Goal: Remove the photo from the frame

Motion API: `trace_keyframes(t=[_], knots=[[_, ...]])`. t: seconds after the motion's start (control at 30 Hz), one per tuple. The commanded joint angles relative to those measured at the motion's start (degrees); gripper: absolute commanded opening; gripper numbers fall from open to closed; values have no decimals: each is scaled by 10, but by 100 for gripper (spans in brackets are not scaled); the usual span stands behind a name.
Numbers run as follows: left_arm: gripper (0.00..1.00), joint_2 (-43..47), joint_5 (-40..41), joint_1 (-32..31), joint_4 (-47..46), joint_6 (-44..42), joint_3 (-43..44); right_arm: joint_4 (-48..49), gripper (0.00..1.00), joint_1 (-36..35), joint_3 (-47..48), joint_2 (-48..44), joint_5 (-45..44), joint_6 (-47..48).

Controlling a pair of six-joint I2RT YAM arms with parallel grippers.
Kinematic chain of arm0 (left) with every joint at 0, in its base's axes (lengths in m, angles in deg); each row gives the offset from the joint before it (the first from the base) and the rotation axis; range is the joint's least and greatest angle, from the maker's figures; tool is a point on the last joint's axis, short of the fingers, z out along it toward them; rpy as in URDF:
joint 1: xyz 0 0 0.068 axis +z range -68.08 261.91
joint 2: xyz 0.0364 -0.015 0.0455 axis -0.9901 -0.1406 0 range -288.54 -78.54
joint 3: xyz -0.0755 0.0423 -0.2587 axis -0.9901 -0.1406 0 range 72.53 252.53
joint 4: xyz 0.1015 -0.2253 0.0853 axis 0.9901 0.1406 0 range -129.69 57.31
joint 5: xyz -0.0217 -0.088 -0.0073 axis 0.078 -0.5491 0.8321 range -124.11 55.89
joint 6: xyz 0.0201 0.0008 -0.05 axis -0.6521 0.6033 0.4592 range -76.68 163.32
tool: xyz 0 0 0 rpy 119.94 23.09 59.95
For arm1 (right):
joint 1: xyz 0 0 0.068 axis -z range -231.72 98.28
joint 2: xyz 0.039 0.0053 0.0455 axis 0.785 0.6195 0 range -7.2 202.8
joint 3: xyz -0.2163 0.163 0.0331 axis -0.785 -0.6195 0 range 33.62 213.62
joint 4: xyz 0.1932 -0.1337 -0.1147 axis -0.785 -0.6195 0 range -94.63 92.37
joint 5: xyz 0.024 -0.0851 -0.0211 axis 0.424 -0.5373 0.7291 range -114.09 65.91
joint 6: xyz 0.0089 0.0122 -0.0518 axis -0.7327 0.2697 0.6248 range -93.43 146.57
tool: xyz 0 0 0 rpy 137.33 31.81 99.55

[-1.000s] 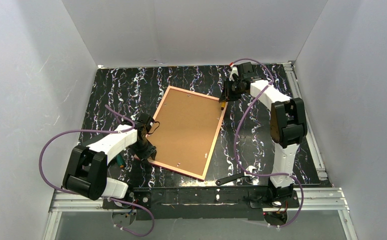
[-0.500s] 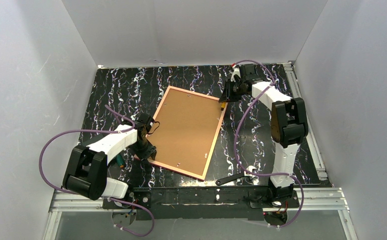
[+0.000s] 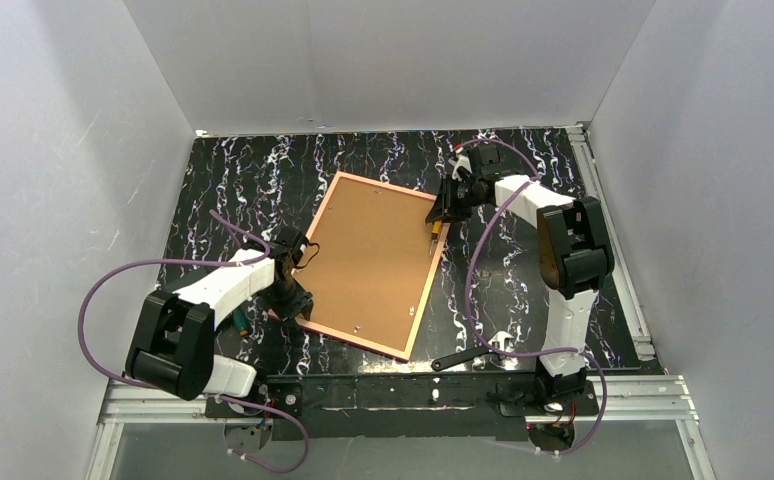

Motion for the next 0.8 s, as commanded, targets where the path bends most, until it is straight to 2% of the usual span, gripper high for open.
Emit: trace_keyframes(t=[0.0, 0.17, 0.2, 0.27, 0.43, 0.6, 0.67, 0.77], knots=[[0, -16, -20, -6, 53, -15, -9, -24, 1, -3, 12, -61, 13, -30], [0, -12, -23, -6, 56, -17, -7, -51, 1, -3, 10, -147, 12, -59], [3, -10, -23, -6, 58, -17, -6, -59, 1, -3, -1, -166, 9, -57], [16, -2, -24, -6, 59, -17, -4, -80, 1, -4, -34, -205, -6, -47], [38, 26, -25, -6, 62, -29, 3, -102, 1, -3, -187, -318, -74, -39], [64, 50, -52, -6, 75, -49, 18, -103, 1, 2, -340, -428, -112, -93], [71, 67, -56, -6, 76, -61, 19, -102, 1, 9, -382, -469, -122, -118], [75, 94, -67, -7, 73, -82, 18, -113, 1, 25, -425, -527, -146, -145]])
